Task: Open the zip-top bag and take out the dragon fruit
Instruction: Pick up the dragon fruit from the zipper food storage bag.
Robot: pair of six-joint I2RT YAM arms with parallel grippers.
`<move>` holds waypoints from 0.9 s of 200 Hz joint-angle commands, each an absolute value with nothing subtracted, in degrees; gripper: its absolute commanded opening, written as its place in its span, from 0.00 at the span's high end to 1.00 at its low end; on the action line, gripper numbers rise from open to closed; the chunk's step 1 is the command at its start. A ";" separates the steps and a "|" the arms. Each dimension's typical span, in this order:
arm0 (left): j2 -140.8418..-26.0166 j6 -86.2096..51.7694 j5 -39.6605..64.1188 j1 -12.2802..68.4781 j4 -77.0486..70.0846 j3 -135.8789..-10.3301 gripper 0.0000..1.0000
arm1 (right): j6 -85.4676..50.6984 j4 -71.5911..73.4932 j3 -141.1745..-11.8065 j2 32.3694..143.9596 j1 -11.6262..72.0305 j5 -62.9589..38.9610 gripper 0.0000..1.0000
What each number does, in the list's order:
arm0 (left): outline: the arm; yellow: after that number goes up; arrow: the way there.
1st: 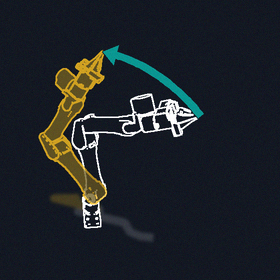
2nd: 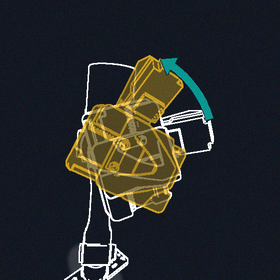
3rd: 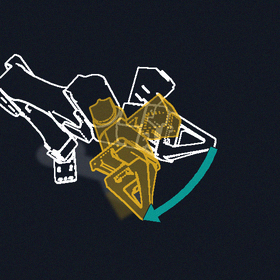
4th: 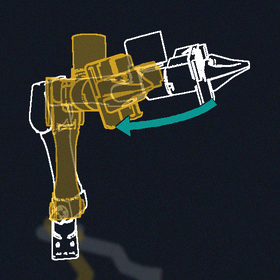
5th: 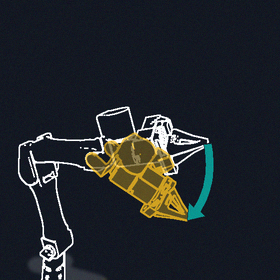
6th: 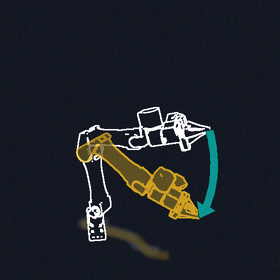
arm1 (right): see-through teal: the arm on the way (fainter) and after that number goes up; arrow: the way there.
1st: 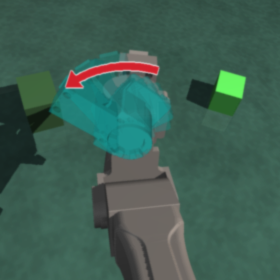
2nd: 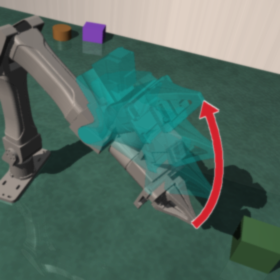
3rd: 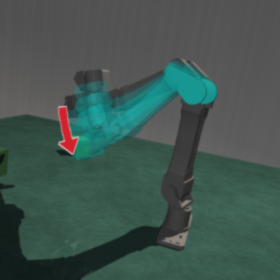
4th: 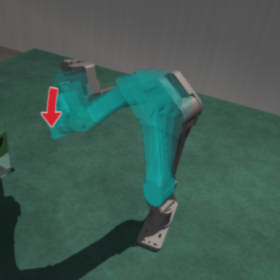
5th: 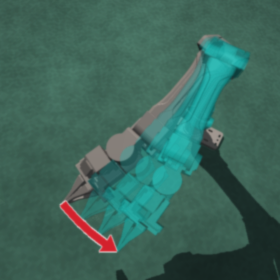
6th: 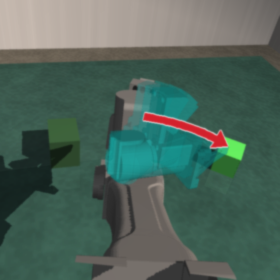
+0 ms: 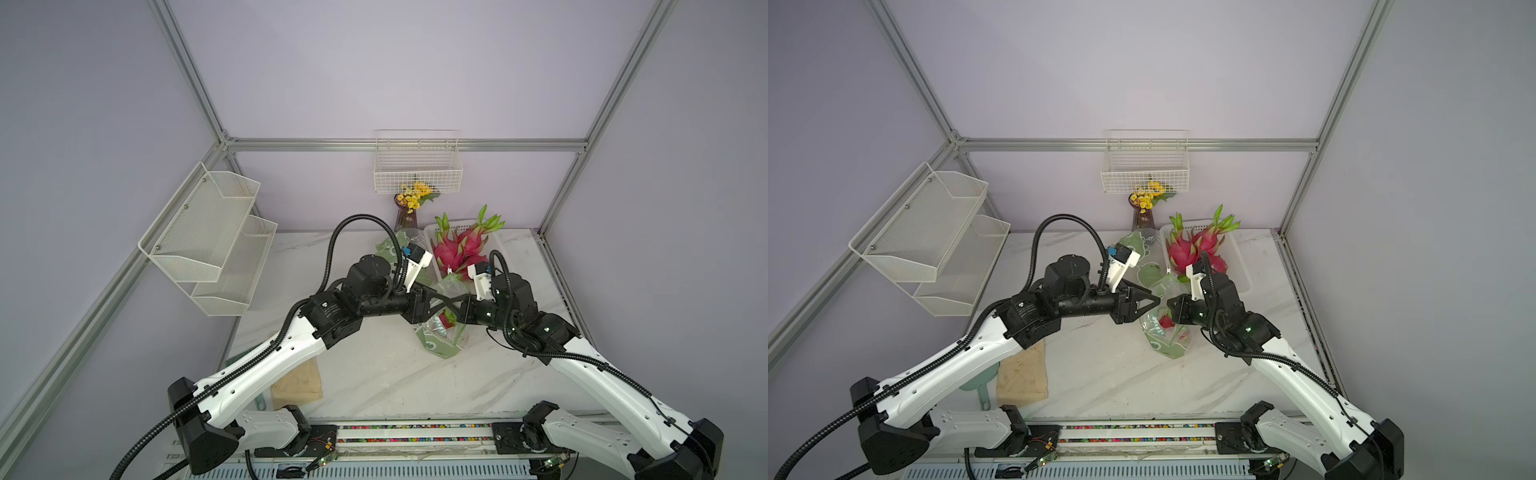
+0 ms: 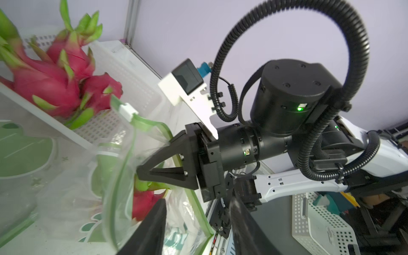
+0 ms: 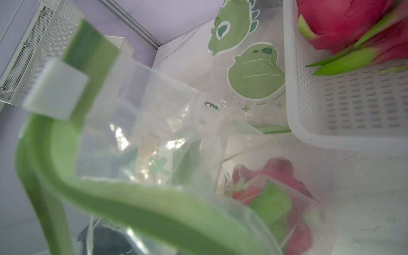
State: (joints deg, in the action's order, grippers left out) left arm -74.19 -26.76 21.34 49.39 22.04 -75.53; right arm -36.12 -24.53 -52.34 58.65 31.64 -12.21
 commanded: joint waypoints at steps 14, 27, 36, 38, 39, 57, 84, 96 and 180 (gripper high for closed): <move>-76.37 -26.63 16.88 50.01 21.91 -75.54 0.48 | -39.69 -19.71 -50.63 58.10 32.35 -8.19 1.00; -77.40 -27.60 18.67 50.02 19.69 -74.46 0.49 | -40.54 -19.19 -49.64 58.06 32.35 -7.99 1.00; -78.34 -28.15 18.76 50.00 19.88 -74.44 0.50 | -40.99 -18.53 -49.14 57.94 32.41 -8.41 1.00; -78.67 -28.26 18.73 50.01 19.98 -74.44 0.50 | -41.10 -18.37 -49.07 57.95 32.47 -8.54 1.00; -78.80 -28.33 18.73 50.05 19.96 -74.44 0.50 | -41.16 -18.32 -49.01 57.93 32.45 -8.58 1.00; -80.38 -29.54 17.89 49.90 20.12 -73.69 0.52 | -41.57 -17.89 -48.82 57.99 32.38 -9.06 1.00; -82.64 -31.23 16.83 48.96 18.83 -71.14 0.55 | -41.39 -18.61 -49.38 57.66 32.33 -9.31 1.00; -83.17 -31.80 17.08 48.69 17.76 -70.22 0.55 | -41.30 -19.26 -49.70 57.54 32.36 -9.40 0.98; -87.74 -33.63 17.93 46.98 11.19 -65.85 0.56 | -41.66 -25.10 -55.95 54.23 32.34 -9.48 0.61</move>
State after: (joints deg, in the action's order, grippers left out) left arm -87.33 -32.42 17.58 47.72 16.14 -66.61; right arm -41.36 -22.44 -52.01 56.62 32.05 -10.26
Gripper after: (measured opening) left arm 0.443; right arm 0.373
